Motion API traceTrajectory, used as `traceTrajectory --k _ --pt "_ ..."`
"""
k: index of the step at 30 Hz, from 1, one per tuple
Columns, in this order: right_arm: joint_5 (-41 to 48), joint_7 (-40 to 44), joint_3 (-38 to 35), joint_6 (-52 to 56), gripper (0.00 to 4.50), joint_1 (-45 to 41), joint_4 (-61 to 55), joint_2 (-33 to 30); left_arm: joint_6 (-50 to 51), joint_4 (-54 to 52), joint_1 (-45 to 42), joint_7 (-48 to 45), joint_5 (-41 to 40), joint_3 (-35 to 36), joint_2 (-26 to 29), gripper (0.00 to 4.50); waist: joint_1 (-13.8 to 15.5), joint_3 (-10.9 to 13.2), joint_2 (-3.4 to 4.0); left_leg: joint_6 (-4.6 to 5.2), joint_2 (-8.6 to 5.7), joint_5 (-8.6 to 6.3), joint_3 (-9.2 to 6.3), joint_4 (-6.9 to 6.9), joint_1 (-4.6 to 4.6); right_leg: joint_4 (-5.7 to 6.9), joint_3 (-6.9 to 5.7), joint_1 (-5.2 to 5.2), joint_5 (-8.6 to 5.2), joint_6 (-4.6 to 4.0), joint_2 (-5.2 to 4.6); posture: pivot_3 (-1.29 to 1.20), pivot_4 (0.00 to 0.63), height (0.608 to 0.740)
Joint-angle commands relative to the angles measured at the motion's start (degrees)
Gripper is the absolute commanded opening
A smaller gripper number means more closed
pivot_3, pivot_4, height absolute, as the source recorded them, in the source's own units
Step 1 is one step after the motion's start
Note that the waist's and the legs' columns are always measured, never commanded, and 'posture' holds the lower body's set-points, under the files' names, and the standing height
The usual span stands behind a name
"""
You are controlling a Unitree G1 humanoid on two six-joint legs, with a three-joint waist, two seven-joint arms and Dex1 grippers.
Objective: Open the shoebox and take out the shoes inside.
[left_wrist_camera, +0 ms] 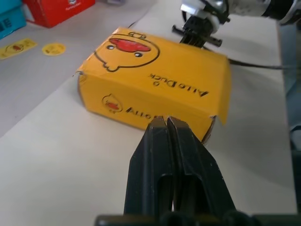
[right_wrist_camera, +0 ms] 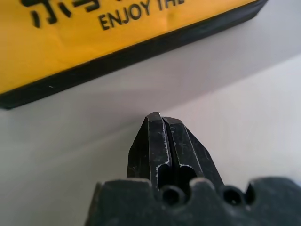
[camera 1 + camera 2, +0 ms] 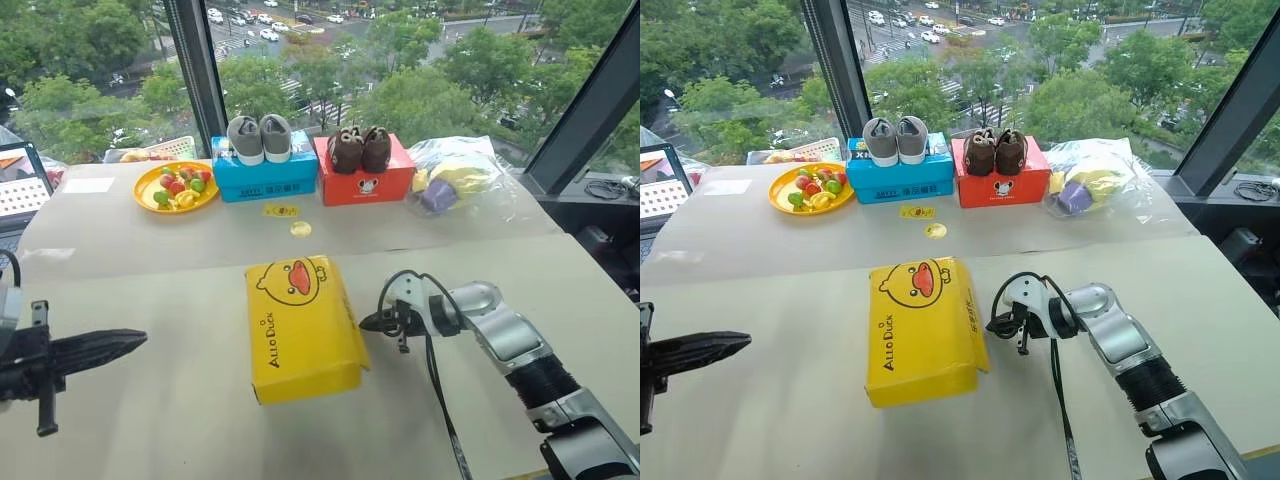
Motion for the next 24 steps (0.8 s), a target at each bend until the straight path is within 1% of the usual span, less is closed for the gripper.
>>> traceTrajectory --k 1,5,8,10,16,19,24 --pt "2.0 2.0 -1.5 1.4 0.00 -0.8 -0.9 0.0 -2.5 -2.2 1.8 0.3 0.9 0.0 -1.2 0.10 0.1 0.0 0.00 -0.01 0.01 0.00 -0.01 0.00 -0.02 0.00 0.00 -0.02 0.09 -0.10 0.01 0.00 0.150 0.731" --pt "-4.2 -1.0 1.0 -1.3 0.00 -1.8 5.4 -0.5 -4.6 -4.7 5.0 0.5 1.8 -2.2 -4.5 0.10 0.1 0.0 0.01 0.00 -0.02 0.00 0.00 0.00 -0.02 -0.06 0.01 0.01 0.06 -0.17 -0.01 0.00 0.150 0.731" --pt "-5.1 -1.1 1.2 -2.1 0.00 -2.2 6.8 -0.3 -6.2 -7.8 7.0 1.8 2.7 -4.8 -6.9 0.10 0.1 -0.1 -0.13 0.04 -0.04 -0.02 0.07 0.03 0.03 -0.10 0.07 0.07 -0.05 -0.33 -0.04 0.00 0.150 0.731" --pt "-5.6 -1.2 1.5 -2.5 0.00 -2.1 6.9 0.1 -6.7 -9.0 7.6 2.9 2.7 -5.9 -8.0 0.10 0.3 -0.1 -0.21 0.04 -0.04 -0.01 0.09 0.03 0.13 -0.09 0.11 0.16 -0.20 -0.06 -0.03 0.00 0.150 0.731" --pt "-6.4 -1.6 2.5 -2.1 0.00 -1.4 5.4 1.6 -8.3 -10.8 8.8 5.4 3.5 -8.7 -9.3 0.10 0.4 -0.2 -0.27 0.01 0.01 0.02 0.17 0.03 0.53 0.10 0.24 0.33 -0.21 -0.07 0.01 0.00 0.150 0.731" --pt "-5.0 -1.2 2.1 -0.4 0.00 -1.6 3.4 3.1 -8.2 -11.5 8.4 6.7 2.7 -9.2 -9.0 0.10 0.2 -0.2 -0.29 0.01 0.04 0.02 0.23 0.03 0.58 0.19 0.30 0.29 -0.22 -0.08 0.04 0.00 0.150 0.731" --pt "3.1 0.3 -2.3 8.1 0.00 -3.6 -4.8 6.2 -7.8 -11.8 7.8 7.5 2.4 -9.4 -8.1 0.10 -0.2 -0.1 -0.23 -0.01 0.10 0.02 0.37 0.00 0.48 0.42 0.42 0.01 -0.23 -0.15 0.13 0.00 0.150 0.731"
